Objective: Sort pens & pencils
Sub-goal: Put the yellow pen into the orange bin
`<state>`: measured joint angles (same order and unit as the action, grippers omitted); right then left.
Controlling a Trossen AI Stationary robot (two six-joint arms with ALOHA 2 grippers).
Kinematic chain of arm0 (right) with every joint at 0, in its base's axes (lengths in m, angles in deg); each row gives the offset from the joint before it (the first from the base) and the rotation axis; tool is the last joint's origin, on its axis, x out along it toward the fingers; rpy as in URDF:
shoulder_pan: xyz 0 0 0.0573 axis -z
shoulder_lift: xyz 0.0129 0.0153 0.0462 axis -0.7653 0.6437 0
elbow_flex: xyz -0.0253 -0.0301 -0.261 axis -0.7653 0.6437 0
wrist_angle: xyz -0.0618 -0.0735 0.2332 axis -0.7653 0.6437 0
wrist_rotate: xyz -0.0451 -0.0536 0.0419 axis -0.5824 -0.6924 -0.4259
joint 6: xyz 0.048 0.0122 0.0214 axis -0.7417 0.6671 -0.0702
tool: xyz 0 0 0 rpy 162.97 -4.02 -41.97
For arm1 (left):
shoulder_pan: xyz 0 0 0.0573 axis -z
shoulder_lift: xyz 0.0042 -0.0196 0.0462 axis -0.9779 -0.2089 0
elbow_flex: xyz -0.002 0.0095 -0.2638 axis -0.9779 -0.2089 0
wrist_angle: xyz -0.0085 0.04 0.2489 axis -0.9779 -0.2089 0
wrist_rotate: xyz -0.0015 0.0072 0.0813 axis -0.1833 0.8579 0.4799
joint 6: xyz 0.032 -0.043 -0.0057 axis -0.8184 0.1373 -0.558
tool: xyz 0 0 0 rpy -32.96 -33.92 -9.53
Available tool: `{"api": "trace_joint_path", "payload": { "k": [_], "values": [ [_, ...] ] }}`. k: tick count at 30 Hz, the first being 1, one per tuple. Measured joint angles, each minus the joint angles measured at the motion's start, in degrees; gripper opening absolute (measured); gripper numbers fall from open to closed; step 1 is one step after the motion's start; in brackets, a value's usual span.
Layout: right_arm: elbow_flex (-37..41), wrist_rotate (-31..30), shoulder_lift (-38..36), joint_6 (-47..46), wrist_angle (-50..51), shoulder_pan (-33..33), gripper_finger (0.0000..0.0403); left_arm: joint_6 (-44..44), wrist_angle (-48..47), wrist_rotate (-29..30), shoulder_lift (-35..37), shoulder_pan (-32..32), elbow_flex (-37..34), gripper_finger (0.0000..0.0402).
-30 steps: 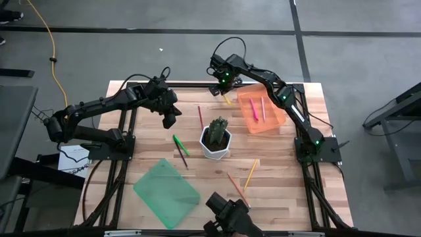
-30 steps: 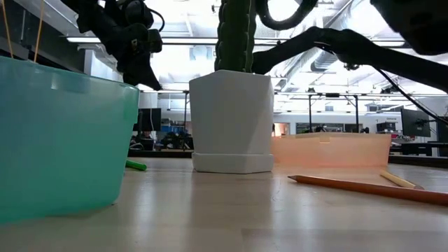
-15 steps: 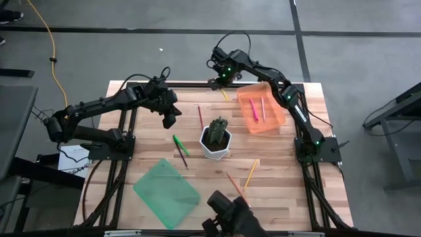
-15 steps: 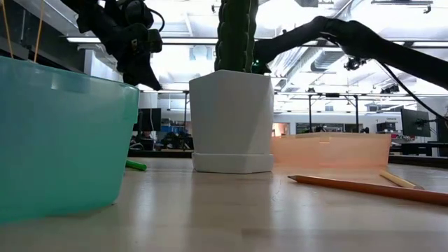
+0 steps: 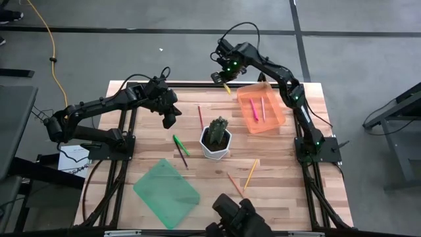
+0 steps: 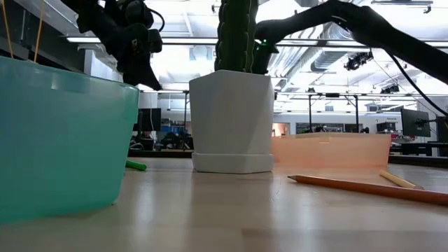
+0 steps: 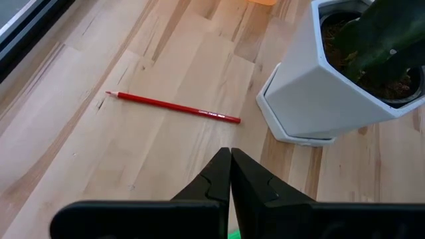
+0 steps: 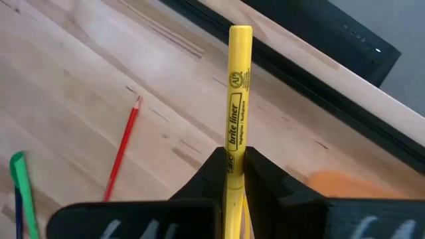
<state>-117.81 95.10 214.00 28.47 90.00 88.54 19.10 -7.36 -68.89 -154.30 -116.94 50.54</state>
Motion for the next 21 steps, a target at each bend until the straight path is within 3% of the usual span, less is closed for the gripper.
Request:
{"api": "trace_joint_path", "payload": {
  "k": [15, 21],
  "values": [
    [0.0, -5.1, -3.3, 2.4, 11.7, 0.0, 0.0018, -0.7, 0.0, 0.0, 0.0, 0.0, 0.0, 0.0001],
    [0.0, -5.3, -3.5, 2.8, 11.6, 0.0, 0.0018, -0.6, 0.0, 0.0, 0.0, 0.0, 0.0, 0.0001]
  ]
}}
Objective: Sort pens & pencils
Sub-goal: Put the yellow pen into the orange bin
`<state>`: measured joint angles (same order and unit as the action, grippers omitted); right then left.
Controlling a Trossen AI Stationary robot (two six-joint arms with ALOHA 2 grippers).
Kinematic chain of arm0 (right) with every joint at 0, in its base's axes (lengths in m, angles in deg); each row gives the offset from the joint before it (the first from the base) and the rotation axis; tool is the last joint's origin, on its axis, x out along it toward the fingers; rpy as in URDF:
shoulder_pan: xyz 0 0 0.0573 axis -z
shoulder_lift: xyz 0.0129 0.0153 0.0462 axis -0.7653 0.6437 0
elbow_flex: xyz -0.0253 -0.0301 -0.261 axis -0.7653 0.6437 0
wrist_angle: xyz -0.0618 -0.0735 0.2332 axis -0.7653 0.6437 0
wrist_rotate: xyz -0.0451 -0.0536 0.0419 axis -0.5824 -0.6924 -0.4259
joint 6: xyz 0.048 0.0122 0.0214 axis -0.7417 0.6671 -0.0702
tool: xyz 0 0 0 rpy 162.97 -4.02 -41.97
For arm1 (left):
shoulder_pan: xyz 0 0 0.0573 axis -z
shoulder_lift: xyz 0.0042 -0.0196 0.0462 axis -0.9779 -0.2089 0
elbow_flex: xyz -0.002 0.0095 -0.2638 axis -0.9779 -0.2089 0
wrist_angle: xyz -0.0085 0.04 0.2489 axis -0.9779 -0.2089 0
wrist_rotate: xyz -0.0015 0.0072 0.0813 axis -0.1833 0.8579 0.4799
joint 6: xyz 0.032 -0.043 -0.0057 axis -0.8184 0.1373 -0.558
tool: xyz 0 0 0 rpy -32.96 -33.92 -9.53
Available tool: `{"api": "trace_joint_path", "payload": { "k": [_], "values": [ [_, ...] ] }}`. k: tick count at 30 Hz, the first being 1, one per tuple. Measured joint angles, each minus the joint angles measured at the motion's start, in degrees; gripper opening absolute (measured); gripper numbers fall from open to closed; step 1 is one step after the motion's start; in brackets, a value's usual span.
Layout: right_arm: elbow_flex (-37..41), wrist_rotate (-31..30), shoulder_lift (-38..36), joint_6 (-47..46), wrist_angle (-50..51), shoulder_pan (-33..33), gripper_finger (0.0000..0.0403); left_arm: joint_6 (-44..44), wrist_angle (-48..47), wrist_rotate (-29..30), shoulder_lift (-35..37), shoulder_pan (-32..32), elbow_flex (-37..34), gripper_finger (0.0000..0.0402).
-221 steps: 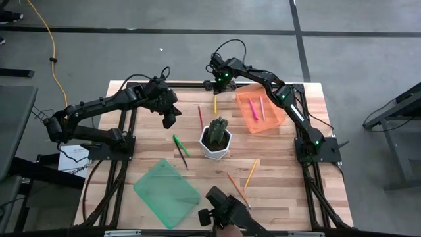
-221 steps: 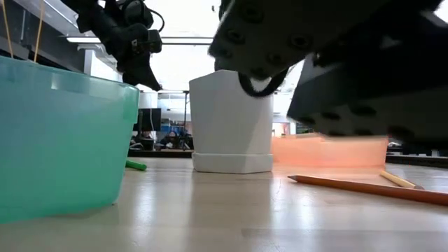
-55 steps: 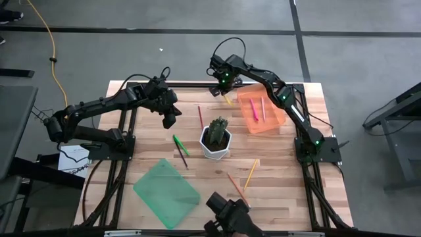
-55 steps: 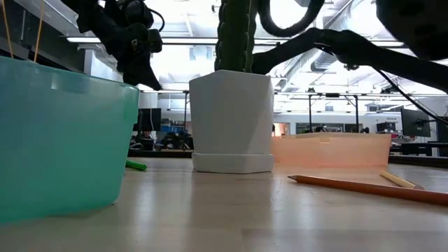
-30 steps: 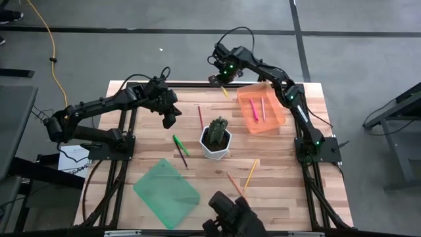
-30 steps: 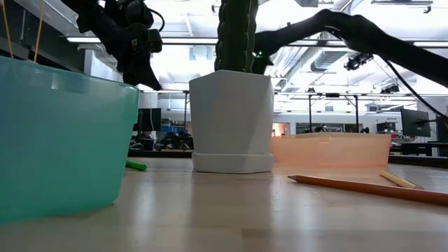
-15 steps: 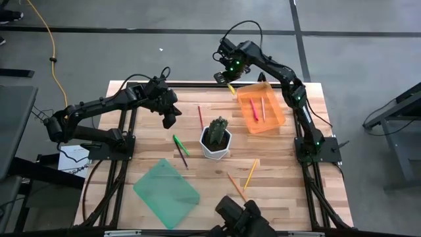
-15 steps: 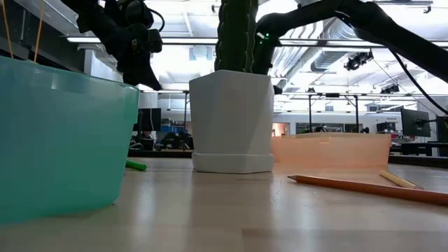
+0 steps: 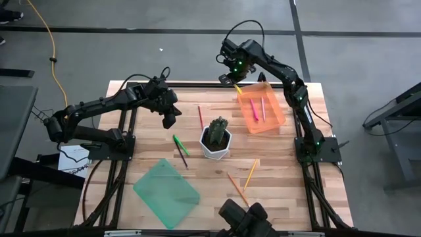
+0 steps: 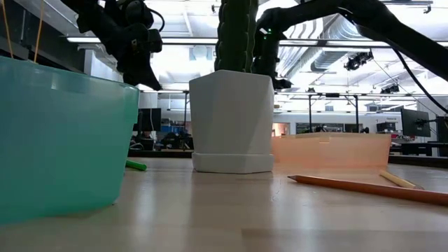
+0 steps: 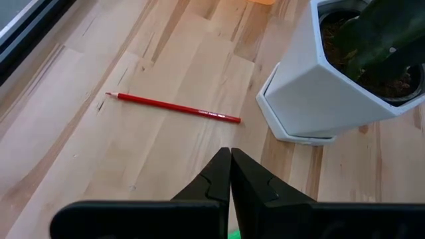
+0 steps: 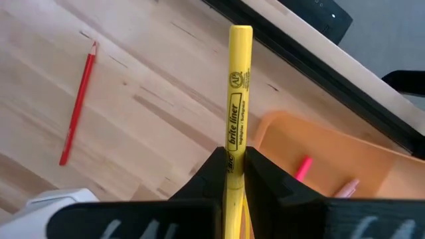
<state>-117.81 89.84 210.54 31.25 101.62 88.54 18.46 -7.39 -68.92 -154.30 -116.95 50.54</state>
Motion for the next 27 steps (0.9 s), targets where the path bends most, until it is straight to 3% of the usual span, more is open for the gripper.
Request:
{"api": "trace_joint_path", "payload": {
  "k": [11, 27],
  "values": [
    [0.0, -0.3, -4.0, -0.8, -2.7, 0.0, 0.0018, 0.0, -0.1, 0.0, 0.0, 0.0, 0.0, 0.0001],
    [0.0, -1.2, -16.3, -2.9, 0.3, 1.9, 0.0018, 0.3, -0.2, -0.3, 0.0, 0.0, 0.0, 0.0001]
  ]
}}
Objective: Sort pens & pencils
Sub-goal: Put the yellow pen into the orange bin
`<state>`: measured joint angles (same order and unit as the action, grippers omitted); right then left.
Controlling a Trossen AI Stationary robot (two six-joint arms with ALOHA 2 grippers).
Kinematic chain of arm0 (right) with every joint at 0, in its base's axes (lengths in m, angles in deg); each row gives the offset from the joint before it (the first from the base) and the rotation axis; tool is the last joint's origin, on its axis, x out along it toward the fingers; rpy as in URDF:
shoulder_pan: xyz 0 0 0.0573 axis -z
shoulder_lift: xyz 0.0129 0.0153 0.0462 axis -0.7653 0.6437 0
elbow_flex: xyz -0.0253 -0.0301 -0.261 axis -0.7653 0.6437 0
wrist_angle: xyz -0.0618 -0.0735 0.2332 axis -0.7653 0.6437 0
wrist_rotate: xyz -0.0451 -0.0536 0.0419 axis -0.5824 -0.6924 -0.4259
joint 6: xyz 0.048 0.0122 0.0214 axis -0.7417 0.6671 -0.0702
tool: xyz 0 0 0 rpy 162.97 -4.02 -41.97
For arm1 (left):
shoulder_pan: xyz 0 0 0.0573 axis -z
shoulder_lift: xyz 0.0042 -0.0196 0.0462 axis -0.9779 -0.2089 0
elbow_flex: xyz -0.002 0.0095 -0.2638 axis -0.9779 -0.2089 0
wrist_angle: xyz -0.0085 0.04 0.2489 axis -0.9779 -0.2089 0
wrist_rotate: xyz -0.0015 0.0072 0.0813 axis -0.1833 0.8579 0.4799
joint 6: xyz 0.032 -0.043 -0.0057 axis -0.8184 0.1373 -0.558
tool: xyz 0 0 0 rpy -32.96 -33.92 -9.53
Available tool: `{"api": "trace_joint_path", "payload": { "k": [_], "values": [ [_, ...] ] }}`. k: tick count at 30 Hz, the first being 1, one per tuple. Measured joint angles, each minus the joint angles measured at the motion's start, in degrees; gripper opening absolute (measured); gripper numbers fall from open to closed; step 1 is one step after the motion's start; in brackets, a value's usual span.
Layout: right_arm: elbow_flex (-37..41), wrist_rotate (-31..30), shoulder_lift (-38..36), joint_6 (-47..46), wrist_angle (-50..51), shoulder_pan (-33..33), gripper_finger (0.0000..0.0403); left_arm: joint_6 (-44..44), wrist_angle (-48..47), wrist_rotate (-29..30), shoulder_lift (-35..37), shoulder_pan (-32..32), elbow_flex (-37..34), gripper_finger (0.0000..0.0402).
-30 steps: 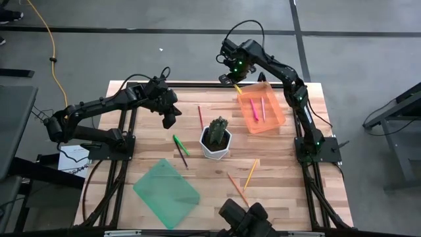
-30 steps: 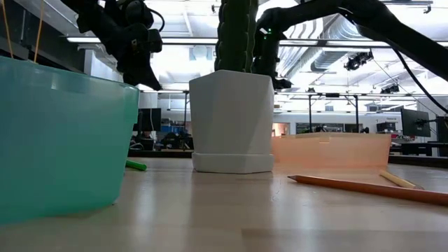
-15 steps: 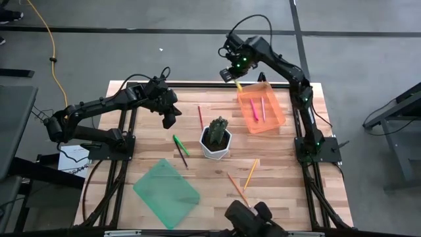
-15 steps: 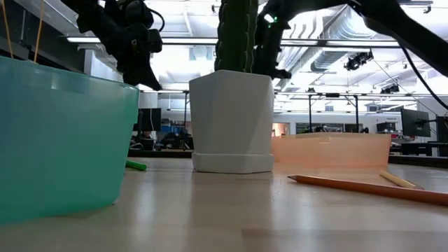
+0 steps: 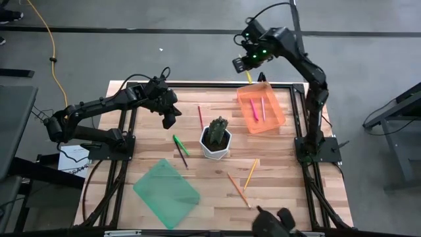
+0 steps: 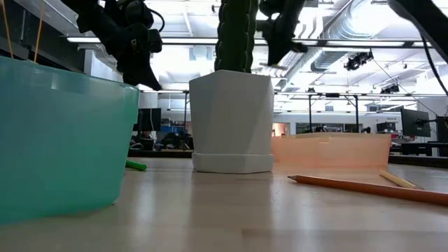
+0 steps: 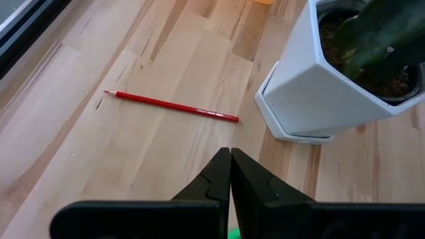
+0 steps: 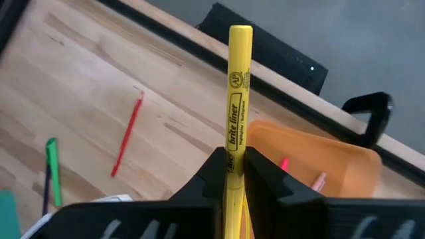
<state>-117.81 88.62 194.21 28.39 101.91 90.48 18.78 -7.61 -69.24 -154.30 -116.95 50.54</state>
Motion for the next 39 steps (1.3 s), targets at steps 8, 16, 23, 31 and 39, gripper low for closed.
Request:
{"api": "trace_joint_path", "payload": {
  "k": [8, 16, 23, 31, 39],
  "values": [
    [0.0, -3.2, -6.4, -1.3, 3.7, 0.3, 0.0018, 0.2, 0.0, -0.2, 0.0, 0.0, 0.0, 0.0001],
    [0.0, -4.2, -12.4, -3.4, 4.7, 0.3, 0.0018, 0.4, 0.0, -0.4, 0.0, 0.0, 0.0, 0.0001],
    [0.0, -4.8, -17.6, -5.7, 4.7, 0.3, 0.0018, 0.7, 0.0, -0.4, 0.0, 0.0, 0.0, 0.0001],
    [1.0, -6.5, -21.4, -6.6, 4.6, 0.3, 0.0018, 1.6, 0.0, -0.9, 0.0, 0.0, 0.0, 0.0001],
    [12.5, -10.0, -27.9, -7.8, 4.6, 0.3, 0.0018, 1.9, 0.0, -1.1, 0.0, 0.0, 0.0, 0.0001]
  ]
}}
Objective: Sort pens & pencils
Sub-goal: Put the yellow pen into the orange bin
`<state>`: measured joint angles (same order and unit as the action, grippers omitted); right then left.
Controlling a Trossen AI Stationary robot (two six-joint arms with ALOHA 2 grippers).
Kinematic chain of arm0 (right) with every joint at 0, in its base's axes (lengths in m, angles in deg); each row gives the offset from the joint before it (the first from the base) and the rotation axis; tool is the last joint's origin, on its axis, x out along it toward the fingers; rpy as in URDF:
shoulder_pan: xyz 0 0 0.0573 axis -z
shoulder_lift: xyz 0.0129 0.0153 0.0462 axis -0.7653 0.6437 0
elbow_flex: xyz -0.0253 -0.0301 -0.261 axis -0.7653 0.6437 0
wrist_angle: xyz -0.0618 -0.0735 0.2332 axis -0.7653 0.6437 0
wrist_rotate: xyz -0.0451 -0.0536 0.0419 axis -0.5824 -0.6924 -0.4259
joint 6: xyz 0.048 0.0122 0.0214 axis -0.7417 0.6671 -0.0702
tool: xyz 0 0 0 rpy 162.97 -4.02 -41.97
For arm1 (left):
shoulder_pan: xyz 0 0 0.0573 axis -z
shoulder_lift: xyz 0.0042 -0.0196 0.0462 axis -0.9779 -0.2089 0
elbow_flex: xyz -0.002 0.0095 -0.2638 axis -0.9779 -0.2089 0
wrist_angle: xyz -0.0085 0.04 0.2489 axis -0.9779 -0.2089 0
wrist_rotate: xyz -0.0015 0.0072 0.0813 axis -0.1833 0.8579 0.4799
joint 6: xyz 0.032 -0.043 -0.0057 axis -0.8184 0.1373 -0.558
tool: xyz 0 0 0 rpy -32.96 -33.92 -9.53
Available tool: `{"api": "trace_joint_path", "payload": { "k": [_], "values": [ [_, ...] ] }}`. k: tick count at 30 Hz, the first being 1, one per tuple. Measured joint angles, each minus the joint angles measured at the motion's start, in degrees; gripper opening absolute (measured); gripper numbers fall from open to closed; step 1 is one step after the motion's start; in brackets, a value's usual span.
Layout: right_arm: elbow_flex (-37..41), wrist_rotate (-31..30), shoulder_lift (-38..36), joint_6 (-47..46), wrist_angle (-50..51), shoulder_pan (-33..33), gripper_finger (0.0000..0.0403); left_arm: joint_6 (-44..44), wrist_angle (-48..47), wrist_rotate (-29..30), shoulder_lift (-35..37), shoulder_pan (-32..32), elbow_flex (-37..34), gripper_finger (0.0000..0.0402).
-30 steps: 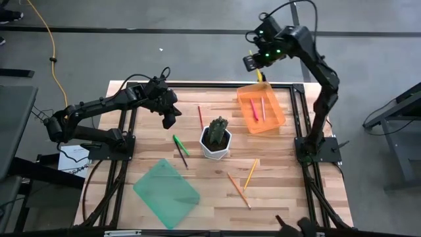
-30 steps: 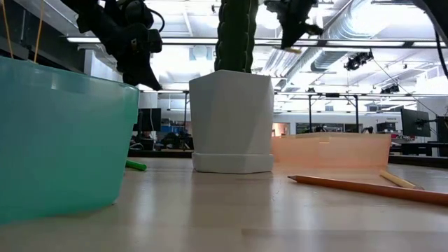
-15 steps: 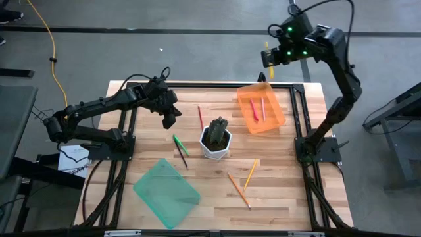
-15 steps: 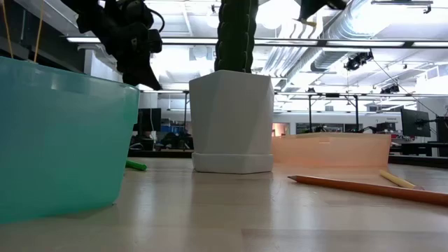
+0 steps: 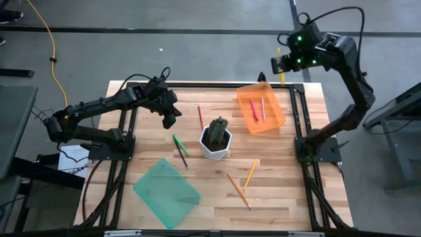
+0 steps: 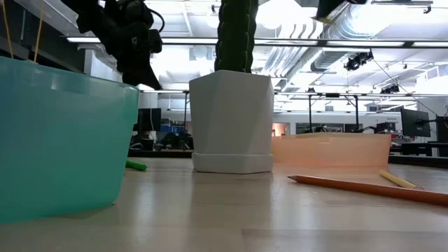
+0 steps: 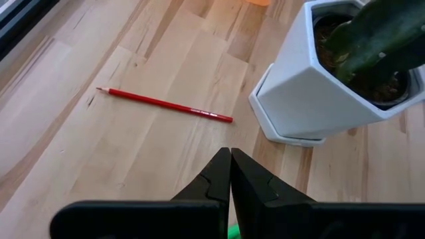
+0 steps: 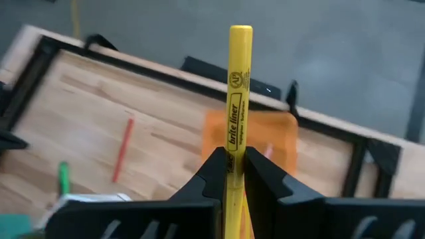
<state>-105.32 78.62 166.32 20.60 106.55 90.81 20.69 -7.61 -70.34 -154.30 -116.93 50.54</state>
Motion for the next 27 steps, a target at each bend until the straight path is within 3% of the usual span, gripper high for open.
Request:
{"api": "trace_joint_path", "payload": {
  "k": [15, 27],
  "values": [
    [37.5, 4.7, -12.2, -4.1, -19.5, 0.0, 0.0018, 1.3, 0.0, -0.7, 0.0, 0.0, 0.0, 0.0001],
    [57.1, 8.2, -12.6, -4.2, -33.5, 0.5, 0.0018, 1.4, 0.0, -0.7, 0.0, 0.0, 0.0, 0.0001]
  ]
}}
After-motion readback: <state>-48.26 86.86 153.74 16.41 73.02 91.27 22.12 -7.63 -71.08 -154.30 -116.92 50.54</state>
